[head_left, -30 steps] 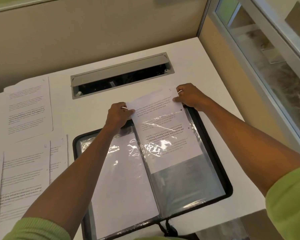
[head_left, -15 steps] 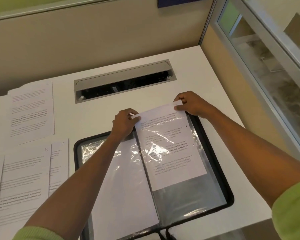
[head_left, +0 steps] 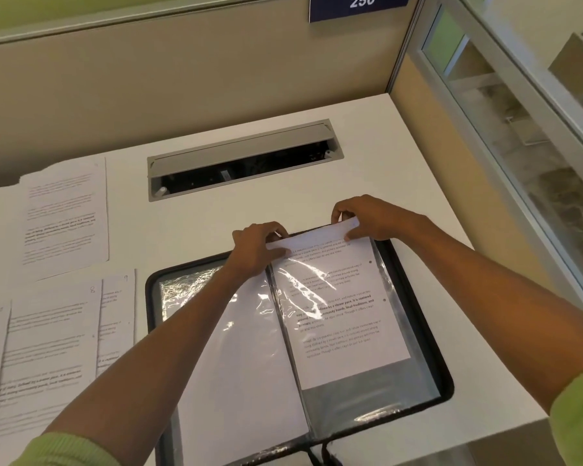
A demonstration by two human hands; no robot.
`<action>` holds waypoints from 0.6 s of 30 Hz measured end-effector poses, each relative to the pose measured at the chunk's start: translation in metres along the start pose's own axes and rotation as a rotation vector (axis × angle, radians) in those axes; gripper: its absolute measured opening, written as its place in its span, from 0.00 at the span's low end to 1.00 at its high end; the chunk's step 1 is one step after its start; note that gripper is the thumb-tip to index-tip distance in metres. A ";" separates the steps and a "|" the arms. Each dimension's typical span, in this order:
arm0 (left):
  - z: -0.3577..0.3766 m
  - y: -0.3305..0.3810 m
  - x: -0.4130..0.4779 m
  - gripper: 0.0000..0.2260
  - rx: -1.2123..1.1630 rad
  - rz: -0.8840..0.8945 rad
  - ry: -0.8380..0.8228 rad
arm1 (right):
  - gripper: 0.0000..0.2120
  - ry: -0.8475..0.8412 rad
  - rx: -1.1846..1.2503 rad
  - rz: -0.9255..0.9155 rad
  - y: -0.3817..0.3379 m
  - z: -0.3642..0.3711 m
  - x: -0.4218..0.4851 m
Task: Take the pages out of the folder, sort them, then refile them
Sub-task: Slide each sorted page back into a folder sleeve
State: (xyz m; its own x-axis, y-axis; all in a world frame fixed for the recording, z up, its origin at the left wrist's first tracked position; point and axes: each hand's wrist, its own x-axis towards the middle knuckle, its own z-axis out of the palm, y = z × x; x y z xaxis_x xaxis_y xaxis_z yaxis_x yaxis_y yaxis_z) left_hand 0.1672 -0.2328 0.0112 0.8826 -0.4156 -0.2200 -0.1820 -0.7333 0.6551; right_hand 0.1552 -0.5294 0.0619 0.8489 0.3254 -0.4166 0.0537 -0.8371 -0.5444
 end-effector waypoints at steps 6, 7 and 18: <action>-0.007 -0.001 0.007 0.09 0.034 0.071 -0.070 | 0.12 0.076 -0.027 -0.040 0.005 -0.002 -0.003; -0.007 -0.001 0.007 0.09 0.064 0.089 -0.078 | 0.12 0.079 -0.037 -0.045 0.005 -0.002 -0.004; 0.003 0.001 0.006 0.06 0.129 0.113 -0.073 | 0.09 0.083 -0.080 -0.050 0.010 0.000 -0.007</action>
State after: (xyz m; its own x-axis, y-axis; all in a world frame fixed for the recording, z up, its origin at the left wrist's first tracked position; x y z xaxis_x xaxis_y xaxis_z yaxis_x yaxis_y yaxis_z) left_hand 0.1711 -0.2375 0.0088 0.8203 -0.5338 -0.2054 -0.3363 -0.7405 0.5818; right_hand 0.1496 -0.5406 0.0596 0.8845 0.3326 -0.3272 0.1356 -0.8542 -0.5019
